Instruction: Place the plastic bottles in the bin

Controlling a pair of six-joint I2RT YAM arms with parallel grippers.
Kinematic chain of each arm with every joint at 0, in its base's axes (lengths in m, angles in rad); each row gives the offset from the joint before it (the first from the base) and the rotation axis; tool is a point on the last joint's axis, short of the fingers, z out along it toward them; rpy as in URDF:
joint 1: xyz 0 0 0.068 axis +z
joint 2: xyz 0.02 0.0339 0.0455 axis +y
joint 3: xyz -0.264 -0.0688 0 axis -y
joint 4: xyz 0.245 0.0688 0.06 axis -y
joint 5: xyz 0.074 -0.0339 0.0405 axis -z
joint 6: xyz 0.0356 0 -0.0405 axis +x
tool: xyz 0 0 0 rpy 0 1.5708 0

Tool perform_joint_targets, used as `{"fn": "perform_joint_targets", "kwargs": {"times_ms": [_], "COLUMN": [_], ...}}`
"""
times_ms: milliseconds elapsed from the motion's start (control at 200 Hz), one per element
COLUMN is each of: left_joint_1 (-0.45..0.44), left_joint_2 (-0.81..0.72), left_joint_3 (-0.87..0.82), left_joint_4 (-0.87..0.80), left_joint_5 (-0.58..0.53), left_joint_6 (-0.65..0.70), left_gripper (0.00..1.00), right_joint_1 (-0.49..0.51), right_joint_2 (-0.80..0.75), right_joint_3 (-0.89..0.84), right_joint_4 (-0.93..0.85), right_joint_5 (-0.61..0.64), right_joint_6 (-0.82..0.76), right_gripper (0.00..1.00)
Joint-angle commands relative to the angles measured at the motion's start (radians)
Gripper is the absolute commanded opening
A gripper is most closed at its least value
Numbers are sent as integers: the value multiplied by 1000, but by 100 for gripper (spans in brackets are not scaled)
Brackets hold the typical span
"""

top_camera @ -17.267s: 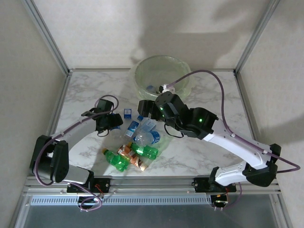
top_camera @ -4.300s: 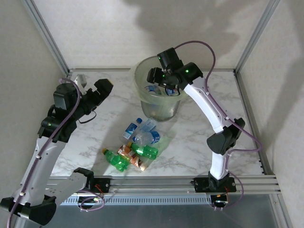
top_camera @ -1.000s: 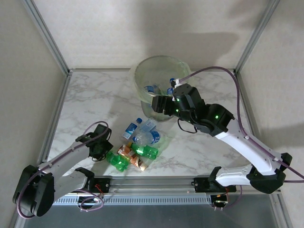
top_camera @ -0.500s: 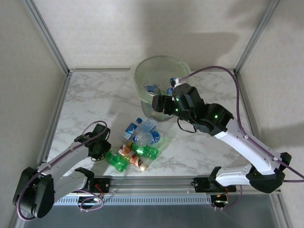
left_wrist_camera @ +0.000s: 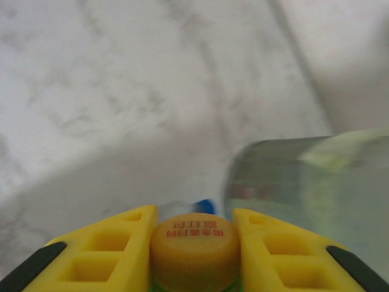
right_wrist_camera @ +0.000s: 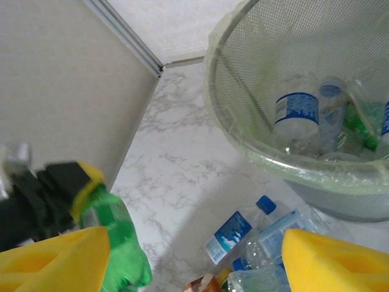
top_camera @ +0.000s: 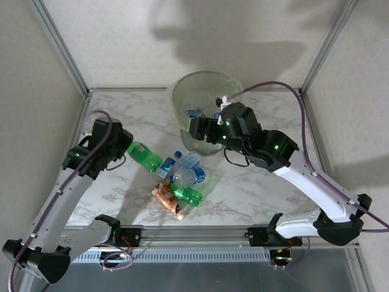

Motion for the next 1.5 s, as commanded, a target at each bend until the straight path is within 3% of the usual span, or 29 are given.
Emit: {"fn": "perform_joint_targets", "kwargs": {"times_ms": [0,170,496,766,1036,1497], "left_joint_1": [14,22,24,26,27,27], "left_joint_2": [6,11,5,6,3,-18], "left_joint_3": [77,66,-46,-87,-161,-224], "left_joint_4": [37,348,808,925,1059,1110], "left_joint_5": [56,253,439,489,512,508], "left_joint_6": [42,-44,-211,-248,-331,-369], "left_gripper": [31,31,31,30,28,26], "right_joint_1": [10,11,11,11,12,10], "right_joint_2": [-20,-108,-59,32,81,100], "right_joint_3": [-10,-69,-26,-29,-45,-42], "right_joint_4": [86,230,258,375,427,421], "right_joint_5": [-96,-167,-276,-444,-486,-492], "right_joint_6": [7,11,74,131,169,164], "right_gripper": [81,99,99,99,98,77]}}
